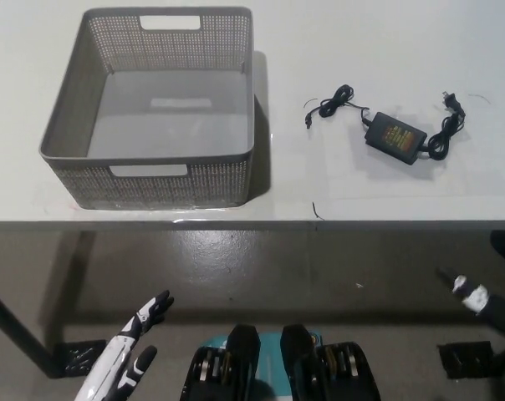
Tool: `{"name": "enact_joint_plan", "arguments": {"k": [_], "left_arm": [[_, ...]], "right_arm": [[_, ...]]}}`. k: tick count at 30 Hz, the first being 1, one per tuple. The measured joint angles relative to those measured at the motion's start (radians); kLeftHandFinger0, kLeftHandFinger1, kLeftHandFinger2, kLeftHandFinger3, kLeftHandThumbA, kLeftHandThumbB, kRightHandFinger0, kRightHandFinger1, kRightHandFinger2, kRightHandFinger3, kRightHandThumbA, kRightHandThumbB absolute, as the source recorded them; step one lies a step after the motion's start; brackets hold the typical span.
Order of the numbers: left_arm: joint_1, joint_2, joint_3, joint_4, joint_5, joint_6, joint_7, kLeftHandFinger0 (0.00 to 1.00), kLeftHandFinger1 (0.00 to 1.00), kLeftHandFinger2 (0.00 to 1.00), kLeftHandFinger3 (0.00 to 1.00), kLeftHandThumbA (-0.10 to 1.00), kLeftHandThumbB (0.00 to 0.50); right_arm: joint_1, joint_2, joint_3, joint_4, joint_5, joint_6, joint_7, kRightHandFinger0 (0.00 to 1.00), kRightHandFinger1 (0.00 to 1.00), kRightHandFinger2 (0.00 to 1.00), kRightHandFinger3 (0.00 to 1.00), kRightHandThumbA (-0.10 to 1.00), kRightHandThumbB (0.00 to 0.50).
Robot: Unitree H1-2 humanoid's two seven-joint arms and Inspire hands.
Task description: Use the right hand to pick up a black power cord and place it into a container on the left hand side
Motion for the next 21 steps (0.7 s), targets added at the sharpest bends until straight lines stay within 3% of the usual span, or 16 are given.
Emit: {"name": "enact_joint_plan", "arguments": {"k": [6,8,11,17,21], "left_arm": [[0.000,0.000,-0.002,0.000,-0.002,0.000,-0.014,1.00,1.00,1.00,1.00,1.00,0.406],[-0.002,0.000,-0.002,0.000,-0.002,0.002,-0.019,1.00,1.00,1.00,1.00,1.00,0.392],[-0.001,0.000,-0.002,-0.001,-0.002,0.003,-0.023,1.00,1.00,1.00,1.00,1.00,0.372],[0.025,0.000,-0.013,-0.007,-0.007,0.006,-0.043,1.00,1.00,1.00,1.00,1.00,0.390],[0.055,0.000,-0.025,-0.012,-0.017,0.014,-0.057,1.00,1.00,1.00,1.00,1.00,0.374]], "right_arm": [[-0.147,-0.115,-0.036,0.021,-0.036,0.079,0.040,1.00,1.00,1.00,1.00,0.86,0.370],[-0.227,-0.173,-0.039,0.061,-0.035,0.117,0.066,1.00,1.00,1.00,1.00,0.86,0.376],[-0.323,-0.226,-0.037,0.149,-0.035,0.154,0.094,1.00,1.00,1.00,1.00,0.93,0.411],[-0.450,-0.288,0.002,0.299,-0.042,0.217,0.146,1.00,1.00,1.00,1.00,0.90,0.390],[-0.523,-0.310,0.058,0.379,-0.060,0.262,0.186,1.00,1.00,1.00,1.00,0.87,0.387]]}}
